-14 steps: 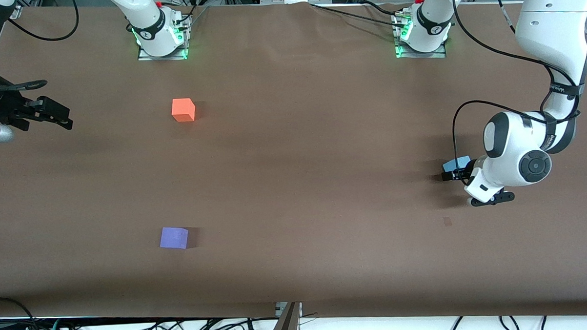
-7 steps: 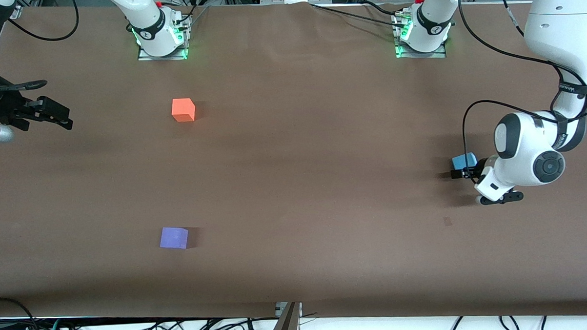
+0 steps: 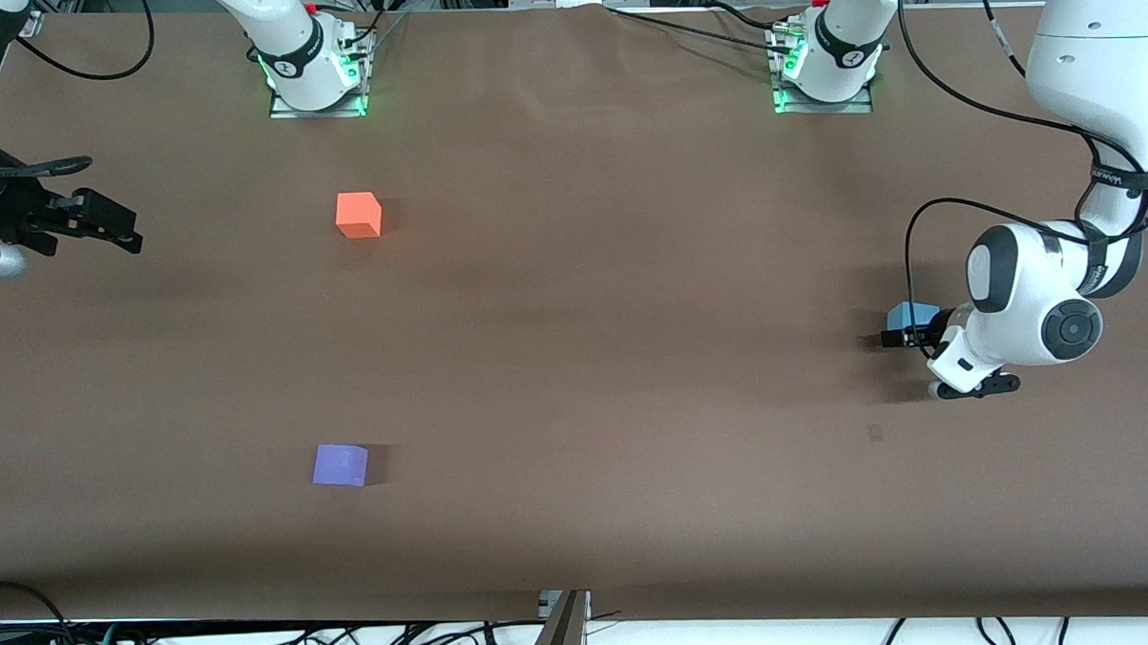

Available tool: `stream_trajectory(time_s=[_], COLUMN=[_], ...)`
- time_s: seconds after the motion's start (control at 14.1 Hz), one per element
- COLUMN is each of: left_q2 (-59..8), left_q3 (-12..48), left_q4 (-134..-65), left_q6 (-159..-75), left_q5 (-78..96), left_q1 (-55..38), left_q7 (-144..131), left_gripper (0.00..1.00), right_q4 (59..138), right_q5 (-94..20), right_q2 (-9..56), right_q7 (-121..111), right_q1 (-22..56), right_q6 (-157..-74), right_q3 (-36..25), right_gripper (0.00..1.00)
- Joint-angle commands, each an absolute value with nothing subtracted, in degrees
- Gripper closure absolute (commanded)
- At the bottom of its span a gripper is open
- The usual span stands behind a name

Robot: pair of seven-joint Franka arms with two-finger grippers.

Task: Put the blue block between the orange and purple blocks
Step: 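Close the left gripper on the light-blue cube and lift it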

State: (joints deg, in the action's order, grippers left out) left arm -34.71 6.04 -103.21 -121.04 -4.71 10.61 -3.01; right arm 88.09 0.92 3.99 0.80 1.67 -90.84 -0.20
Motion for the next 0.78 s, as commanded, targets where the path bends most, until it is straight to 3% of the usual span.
stream_trajectory(time_s=[0.0, 0.21, 0.36, 0.71], left_q2=[-36.1, -36.3, -36.2, -35.5], left_q3=[6.2, 6.4, 6.7, 10.6], left_q4=[-102.6, -102.3, -102.2, -97.6], left_q6=[-120.8, -120.8, -120.8, -116.4], left_q5=[-5.3, -5.4, -5.3, -4.1], left_q1=[12.1, 12.1, 11.5, 10.3], left_q7=[2.3, 5.6, 6.2, 4.3], left_gripper=[0.0, 0.7, 0.98, 1.0], right_q4=[87.5, 87.5, 87.5, 87.5], right_q5=[1.1, 1.1, 1.1, 1.0], right_q2=[4.1, 4.1, 4.1, 4.1], right_q7=[0.2, 0.2, 0.2, 0.3], right_q1=[1.4, 1.4, 1.4, 1.4], right_q6=[-90.9, -90.9, -90.9, -91.0], right_q3=[0.0, 0.0, 0.0, 0.0], right_gripper=[0.0, 0.0, 0.0, 0.0])
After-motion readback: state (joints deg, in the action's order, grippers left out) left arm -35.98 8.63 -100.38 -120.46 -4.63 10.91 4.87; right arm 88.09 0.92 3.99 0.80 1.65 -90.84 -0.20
